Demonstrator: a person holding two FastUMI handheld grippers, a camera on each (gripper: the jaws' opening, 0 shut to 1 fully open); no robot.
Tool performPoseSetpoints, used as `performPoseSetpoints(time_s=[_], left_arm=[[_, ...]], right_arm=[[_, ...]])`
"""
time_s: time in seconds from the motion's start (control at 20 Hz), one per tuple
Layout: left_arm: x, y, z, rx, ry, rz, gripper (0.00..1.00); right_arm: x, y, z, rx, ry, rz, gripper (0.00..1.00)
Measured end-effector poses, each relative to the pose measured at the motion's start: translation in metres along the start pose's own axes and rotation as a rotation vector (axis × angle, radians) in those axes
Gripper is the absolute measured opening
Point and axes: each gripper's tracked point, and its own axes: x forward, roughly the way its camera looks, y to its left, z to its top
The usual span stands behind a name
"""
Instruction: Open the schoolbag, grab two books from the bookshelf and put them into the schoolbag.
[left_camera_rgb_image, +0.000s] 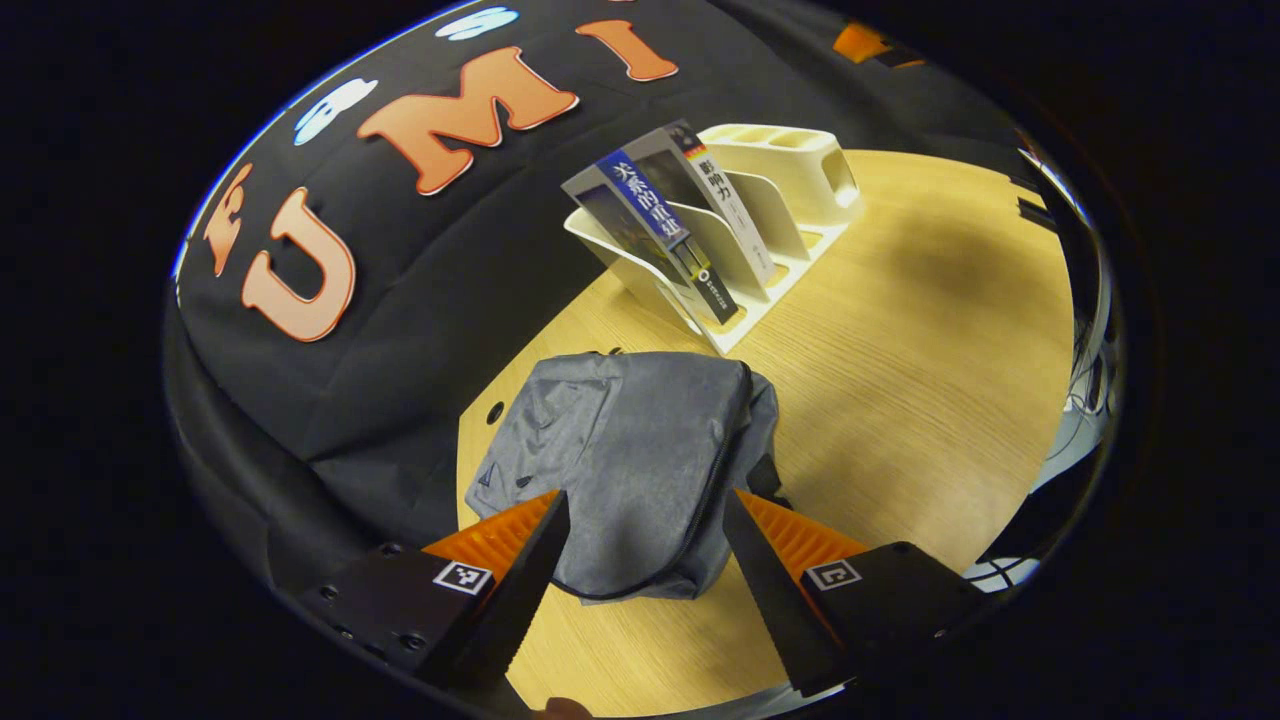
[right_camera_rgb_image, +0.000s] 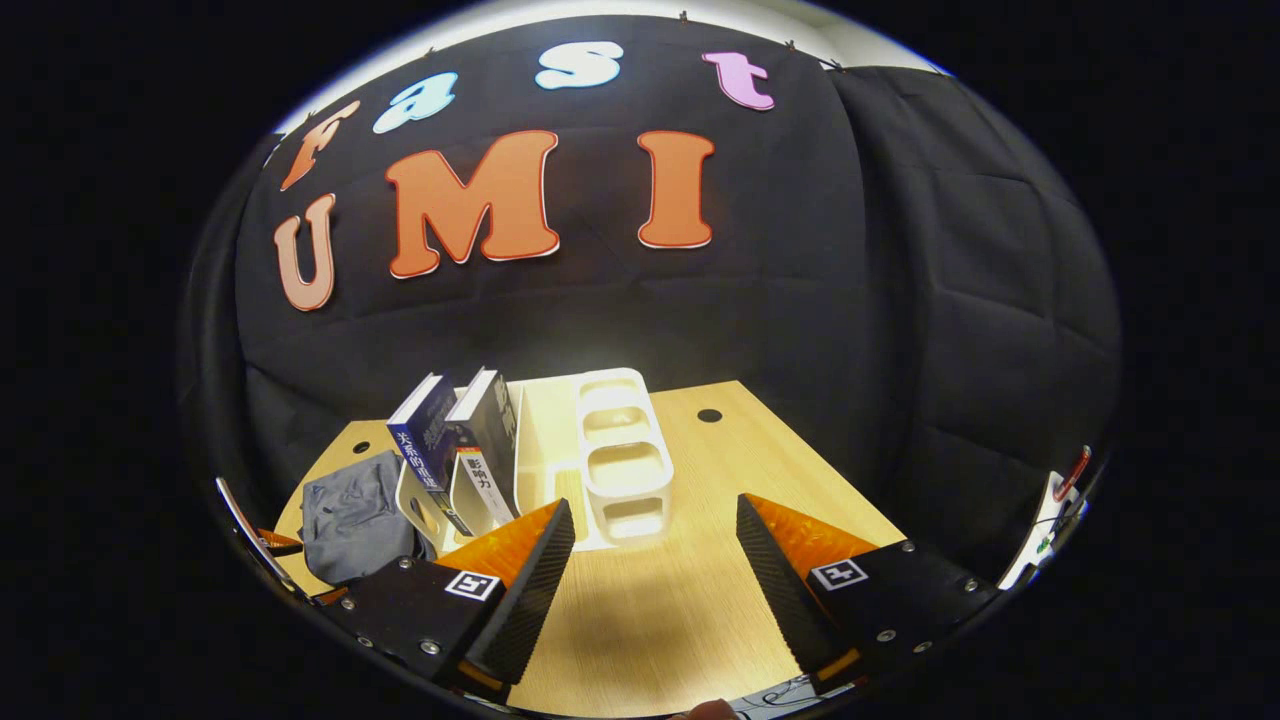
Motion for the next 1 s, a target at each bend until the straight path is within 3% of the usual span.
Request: performPoseSetpoints(time_s=[0.25, 0.6, 0.8, 0.9, 0.95, 1.0], left_arm=[[0.024, -0.002, 0.002, 0.079, 0.012, 0.028, 0.97], [0.048, -0.004, -0.01, 0.122, 0.072, -0.004, 0.97], [0.047, -0.001, -0.009, 0.15, 0.075, -0.007, 0.9], [0.047, -0.004, -0.009, 0.15, 0.081, -0.027, 0.7], [0.047, -0.004, -0.009, 0.149, 0.091, -0.033, 0.49], [0.046, -0.003, -0.009, 0.147, 0.095, -0.034, 0.46]], right_arm=[[0.006, -0.002, -0.013, -0.003, 0.054, -0.008, 0.98], [0.015, 0.014, -0.013, -0.015, 0.072, 0.016, 0.97], [0.018, 0.017, -0.013, 0.006, 0.083, 0.025, 0.98], [0.021, 0.018, -0.012, 0.021, 0.086, 0.029, 0.97], [0.022, 0.018, -0.01, 0.026, 0.087, 0.029, 0.97], [0.022, 0.017, -0.01, 0.032, 0.085, 0.029, 0.97]])
